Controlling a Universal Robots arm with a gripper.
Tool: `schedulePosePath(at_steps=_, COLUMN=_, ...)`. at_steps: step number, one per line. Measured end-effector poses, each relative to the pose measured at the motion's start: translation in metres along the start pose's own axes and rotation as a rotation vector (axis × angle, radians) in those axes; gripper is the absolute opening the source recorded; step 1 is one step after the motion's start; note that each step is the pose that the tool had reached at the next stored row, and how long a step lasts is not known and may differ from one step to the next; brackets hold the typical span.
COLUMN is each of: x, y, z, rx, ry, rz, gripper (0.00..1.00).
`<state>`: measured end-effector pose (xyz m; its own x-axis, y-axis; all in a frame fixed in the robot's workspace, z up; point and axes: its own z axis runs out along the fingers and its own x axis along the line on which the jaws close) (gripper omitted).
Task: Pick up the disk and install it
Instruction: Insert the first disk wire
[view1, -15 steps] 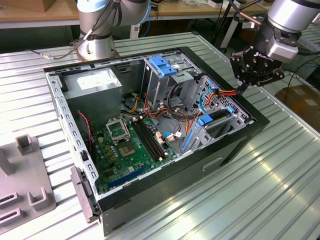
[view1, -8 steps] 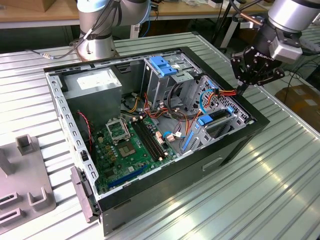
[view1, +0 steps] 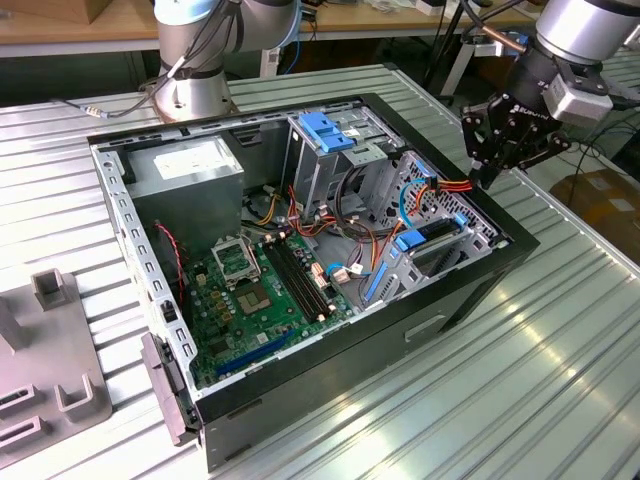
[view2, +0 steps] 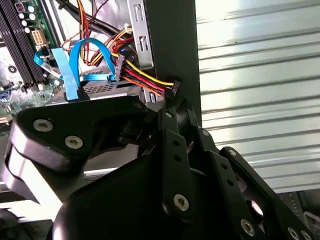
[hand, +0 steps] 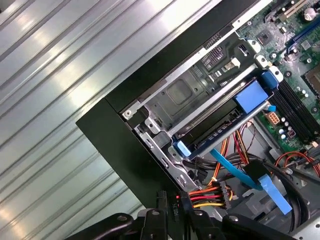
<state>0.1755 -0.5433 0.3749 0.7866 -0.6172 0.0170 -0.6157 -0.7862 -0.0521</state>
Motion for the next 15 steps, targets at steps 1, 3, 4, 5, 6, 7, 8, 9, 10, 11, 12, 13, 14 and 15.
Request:
schedulePosePath(at_steps=1, x=0.0, y=-0.0001, z=0.0, rx=0.0003, ry=-0.0013, rz=-0.026, gripper=0.24)
schedulePosePath(at_steps=3, x=-0.0001, y=-0.0004, z=0.0004, rx=0.001, ry=-0.0032, rz=-0.062, gripper=0.24)
schedulePosePath(at_steps=4, x=-0.0009, y=-0.0014, z=0.0007, rx=0.001, ry=-0.0035, rz=-0.069, gripper=0.24)
schedulePosePath(at_steps=5, x=-0.0016, y=-0.0023, z=0.001, rx=0.0012, ry=-0.0037, rz=-0.073, gripper=0.24)
schedulePosePath(at_steps=6, x=-0.0024, y=-0.0032, z=0.0014, rx=0.0013, ry=-0.0038, rz=-0.077, gripper=0.24)
schedulePosePath(at_steps=7, x=-0.0038, y=-0.005, z=0.0021, rx=0.0016, ry=-0.0042, rz=-0.085, gripper=0.24)
schedulePosePath(at_steps=8, x=-0.004, y=-0.0054, z=0.003, rx=0.0016, ry=-0.0043, rz=-0.088, gripper=0.24)
schedulePosePath(at_steps=9, x=-0.0041, y=-0.0054, z=0.0046, rx=-0.0009, ry=-0.0022, rz=-0.089, gripper=0.24)
schedulePosePath(at_steps=10, x=-0.0041, y=-0.0053, z=0.0053, rx=-0.0031, ry=-0.0004, rz=-0.09, gripper=0.24)
schedulePosePath(at_steps=11, x=-0.0041, y=-0.0053, z=0.0059, rx=-0.0055, ry=0.0018, rz=-0.09, gripper=0.24)
schedulePosePath(at_steps=12, x=-0.0041, y=-0.0053, z=0.0063, rx=-0.0095, ry=0.005, rz=-0.09, gripper=0.24)
schedulePosePath(at_steps=13, x=-0.0041, y=-0.0053, z=0.0065, rx=-0.0119, ry=0.007, rz=-0.091, gripper=0.24)
schedulePosePath(at_steps=14, x=-0.0041, y=-0.0052, z=0.0067, rx=-0.0142, ry=0.0088, rz=-0.091, gripper=0.24)
schedulePosePath(at_steps=15, x=-0.0041, y=-0.0052, z=0.007, rx=-0.0157, ry=0.01, rz=-0.091, gripper=0.24)
